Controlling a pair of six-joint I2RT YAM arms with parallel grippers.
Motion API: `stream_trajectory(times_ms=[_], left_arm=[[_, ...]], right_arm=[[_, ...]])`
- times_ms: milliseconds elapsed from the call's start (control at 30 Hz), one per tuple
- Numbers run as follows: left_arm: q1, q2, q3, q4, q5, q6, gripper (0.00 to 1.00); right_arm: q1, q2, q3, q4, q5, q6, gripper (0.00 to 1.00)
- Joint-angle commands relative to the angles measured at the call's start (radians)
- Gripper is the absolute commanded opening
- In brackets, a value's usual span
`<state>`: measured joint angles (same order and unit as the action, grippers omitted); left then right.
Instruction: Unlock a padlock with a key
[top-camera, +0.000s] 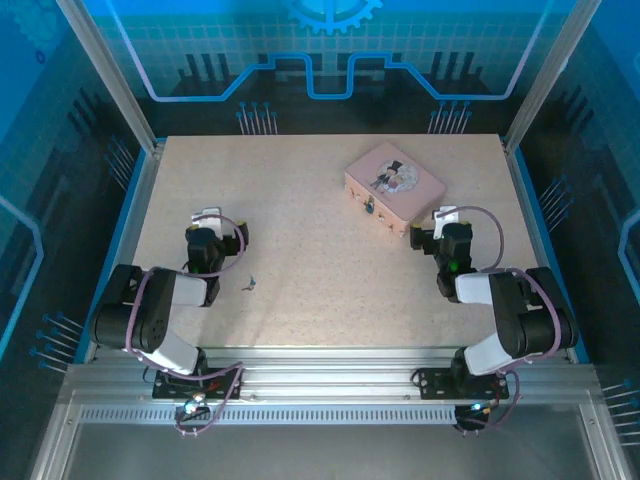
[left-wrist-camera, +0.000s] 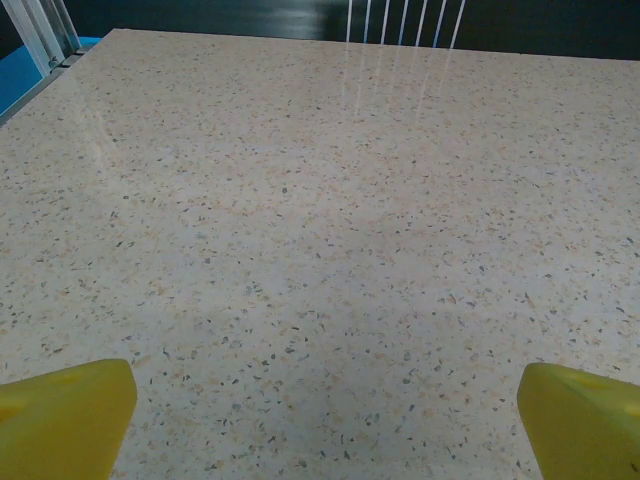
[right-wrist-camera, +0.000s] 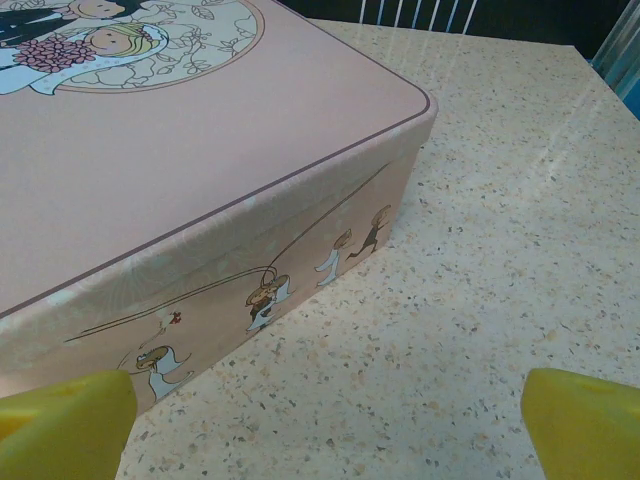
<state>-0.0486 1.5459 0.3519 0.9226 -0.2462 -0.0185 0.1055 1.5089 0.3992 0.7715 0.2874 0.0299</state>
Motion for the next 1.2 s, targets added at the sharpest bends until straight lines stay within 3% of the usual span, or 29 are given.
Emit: stream_trajectory(times_ms=[0,1033,1167], left_arm=[[0.001,0.005,0.019,0.025,0.016,0.020,0.99],[0.003,-0.009,0.016,0.020,0.021,0.019,0.99],[-0.002,-0.124,0.082,-0.184,-0.032,0.010,0.99]], right_arm=[[-0.001,-0.006,0.009,0.029,0.019,0.015,1.00],[-0.009,-0.030,0.012,0.005,0.011,0.022,1.00],[-0.008,-0.052,-0.028,0.056,-0.011,0.010,1.00]])
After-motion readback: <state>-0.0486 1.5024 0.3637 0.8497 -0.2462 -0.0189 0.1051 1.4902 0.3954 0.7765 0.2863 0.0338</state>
